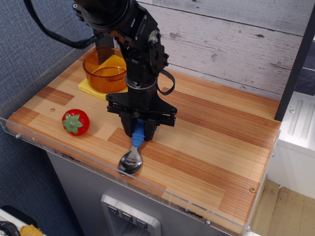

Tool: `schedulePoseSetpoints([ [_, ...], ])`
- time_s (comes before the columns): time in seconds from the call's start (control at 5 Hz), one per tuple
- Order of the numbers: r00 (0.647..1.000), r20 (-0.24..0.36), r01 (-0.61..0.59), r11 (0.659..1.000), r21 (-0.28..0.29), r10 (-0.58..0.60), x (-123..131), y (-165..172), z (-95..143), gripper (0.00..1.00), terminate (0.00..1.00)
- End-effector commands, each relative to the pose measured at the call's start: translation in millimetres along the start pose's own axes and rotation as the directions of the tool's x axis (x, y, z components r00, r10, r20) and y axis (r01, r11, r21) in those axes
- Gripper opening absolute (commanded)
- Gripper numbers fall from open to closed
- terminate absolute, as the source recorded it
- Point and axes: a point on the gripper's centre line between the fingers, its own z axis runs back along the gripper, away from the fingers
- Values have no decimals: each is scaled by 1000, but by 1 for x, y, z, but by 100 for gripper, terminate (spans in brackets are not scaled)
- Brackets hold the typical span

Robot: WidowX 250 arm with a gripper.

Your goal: Move the blue spoon behind vegetable

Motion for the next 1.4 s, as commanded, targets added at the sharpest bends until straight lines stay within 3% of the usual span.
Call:
schedulePoseSetpoints([
  [0.0, 998, 58, -12, 999, -31, 14, 19, -5, 16, 100, 0],
  [0.2, 999, 11, -43, 998, -49, 44, 23, -8, 22, 100, 0],
  [0.6, 999, 8, -51, 998, -25, 51, 38, -25, 55, 100, 0],
  [1.0, 994, 36, 105, 986, -127, -102, 42, -91, 62, 100, 0],
  [1.2, 982, 62, 187, 971, -146, -180, 37, -118, 70, 100, 0],
])
